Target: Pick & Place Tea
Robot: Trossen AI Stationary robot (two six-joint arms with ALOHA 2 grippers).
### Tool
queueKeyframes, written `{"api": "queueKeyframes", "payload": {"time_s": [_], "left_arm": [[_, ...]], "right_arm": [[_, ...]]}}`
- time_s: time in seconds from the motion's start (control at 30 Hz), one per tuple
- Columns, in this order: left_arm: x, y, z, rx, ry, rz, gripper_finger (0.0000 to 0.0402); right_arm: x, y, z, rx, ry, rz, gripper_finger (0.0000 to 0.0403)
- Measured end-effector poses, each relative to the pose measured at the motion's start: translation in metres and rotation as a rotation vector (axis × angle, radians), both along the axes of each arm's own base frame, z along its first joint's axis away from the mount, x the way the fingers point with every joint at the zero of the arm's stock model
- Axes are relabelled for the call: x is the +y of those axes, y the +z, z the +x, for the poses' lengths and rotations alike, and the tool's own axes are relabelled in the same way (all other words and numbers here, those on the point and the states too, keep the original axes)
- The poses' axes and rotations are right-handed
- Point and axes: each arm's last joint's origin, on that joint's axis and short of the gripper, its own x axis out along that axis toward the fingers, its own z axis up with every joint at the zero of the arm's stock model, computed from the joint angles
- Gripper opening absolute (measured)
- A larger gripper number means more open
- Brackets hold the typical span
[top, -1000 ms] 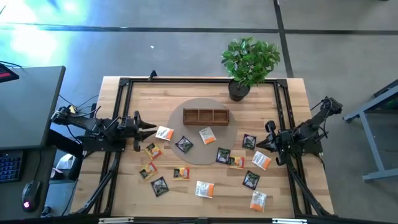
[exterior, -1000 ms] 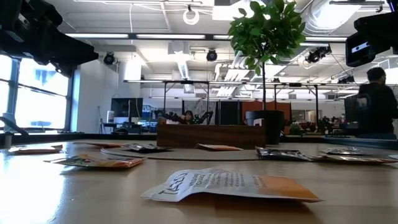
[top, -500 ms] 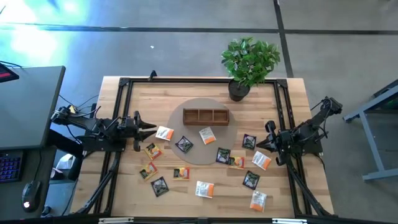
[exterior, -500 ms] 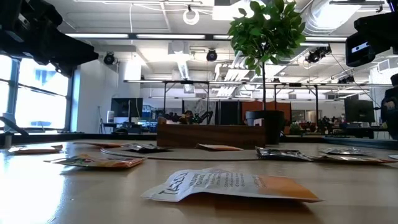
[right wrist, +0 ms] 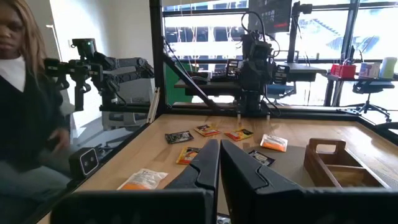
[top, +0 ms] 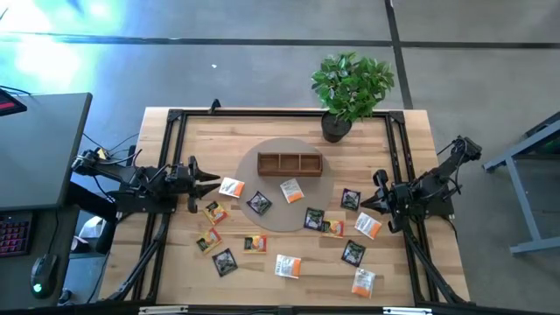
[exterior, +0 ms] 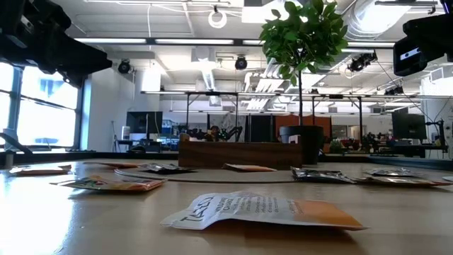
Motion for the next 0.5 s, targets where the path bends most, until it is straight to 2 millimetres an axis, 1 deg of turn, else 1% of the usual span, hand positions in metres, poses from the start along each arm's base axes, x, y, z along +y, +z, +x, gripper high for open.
{"api": "queueKeyframes", "payload": {"time_s": [0.5], "left_arm": [[0.0000,0.0003,0.0000,-0.005,0.000,-0.009,0.0117]], "right_arm": [[0.0000,-0.0001,0.0000,0.000,0.000,-0.001,0.0012]]}}
